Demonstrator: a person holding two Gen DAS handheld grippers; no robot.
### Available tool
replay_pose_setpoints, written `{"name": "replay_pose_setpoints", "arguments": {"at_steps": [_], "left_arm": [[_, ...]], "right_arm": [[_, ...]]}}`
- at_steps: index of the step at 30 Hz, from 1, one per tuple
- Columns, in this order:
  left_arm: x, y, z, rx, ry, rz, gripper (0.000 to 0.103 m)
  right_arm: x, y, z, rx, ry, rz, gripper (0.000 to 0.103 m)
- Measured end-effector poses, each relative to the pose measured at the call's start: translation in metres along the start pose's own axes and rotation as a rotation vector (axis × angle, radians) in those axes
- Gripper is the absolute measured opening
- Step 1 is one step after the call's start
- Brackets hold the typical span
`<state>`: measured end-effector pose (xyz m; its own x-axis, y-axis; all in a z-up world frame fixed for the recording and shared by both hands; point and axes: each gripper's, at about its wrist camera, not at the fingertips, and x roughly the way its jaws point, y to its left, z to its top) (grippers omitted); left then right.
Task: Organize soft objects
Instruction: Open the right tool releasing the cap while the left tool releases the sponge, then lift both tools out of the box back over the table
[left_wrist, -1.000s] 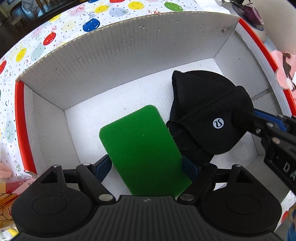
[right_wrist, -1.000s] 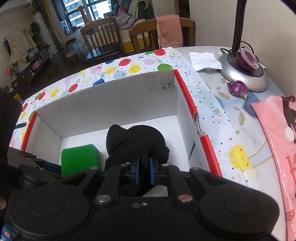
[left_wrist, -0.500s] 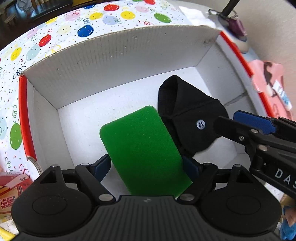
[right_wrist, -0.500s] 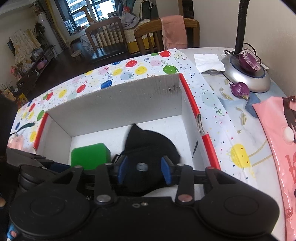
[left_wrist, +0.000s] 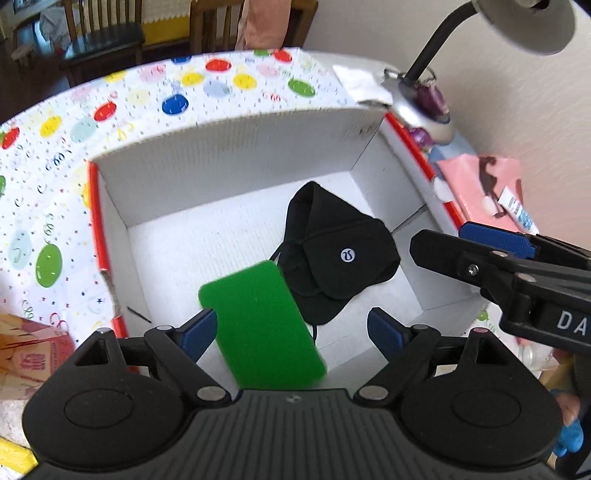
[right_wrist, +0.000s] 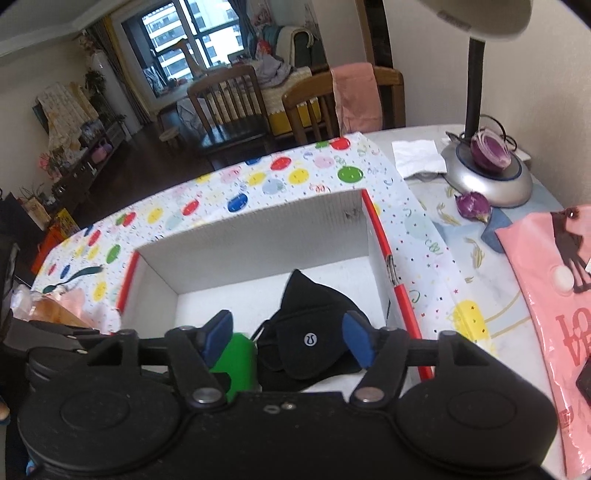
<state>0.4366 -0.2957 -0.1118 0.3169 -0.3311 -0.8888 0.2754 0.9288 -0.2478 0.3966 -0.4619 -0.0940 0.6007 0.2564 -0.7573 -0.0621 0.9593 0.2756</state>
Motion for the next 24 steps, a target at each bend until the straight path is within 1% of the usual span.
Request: {"name": "replay_pose_setpoints", "arguments": {"at_steps": [4,6,8,9,12,14,17,19,20,24], "left_arm": [[-0.013,0.001,-0.005,0.031,-0.03,0.004,0.089],[-0.027,0.003,-0.011,0.035,-0.065,0.013,0.089],[-0.044,0.007,-0.02,0.046,-0.114,0.001,0.089],[-0.053,0.009,-0.024,0.049,-0.136,0.003,0.089],[-0.08,0.016,-0.039,0.07,-0.211,0.005,0.103],[-0.098,0.022,-0.048,0.075,-0.254,0.0,0.103],[-0.124,0.035,-0.063,0.057,-0.309,-0.013,0.103],[-0.139,0.046,-0.073,0.041,-0.338,-0.017,0.103],[-0.146,0.052,-0.079,0.034,-0.352,-0.018,0.103],[-0.175,0.079,-0.1,0.006,-0.387,-0.027,0.103]], "right_arm": [[-0.013,0.005,0.0,-0.023,-0.032,0.007,0.074],[-0.019,0.008,0.0,-0.026,-0.04,0.006,0.078],[-0.026,0.01,-0.001,-0.028,-0.051,0.011,0.084],[-0.029,0.012,-0.002,-0.033,-0.058,0.016,0.085],[-0.042,0.018,-0.006,-0.043,-0.089,0.028,0.086],[-0.049,0.022,-0.009,-0.043,-0.102,0.043,0.09],[-0.059,0.03,-0.013,-0.039,-0.123,0.067,0.095],[-0.066,0.038,-0.016,-0.048,-0.139,0.068,0.097],[-0.069,0.043,-0.018,-0.052,-0.145,0.074,0.099],[-0.082,0.064,-0.03,-0.072,-0.165,0.096,0.102]]}}
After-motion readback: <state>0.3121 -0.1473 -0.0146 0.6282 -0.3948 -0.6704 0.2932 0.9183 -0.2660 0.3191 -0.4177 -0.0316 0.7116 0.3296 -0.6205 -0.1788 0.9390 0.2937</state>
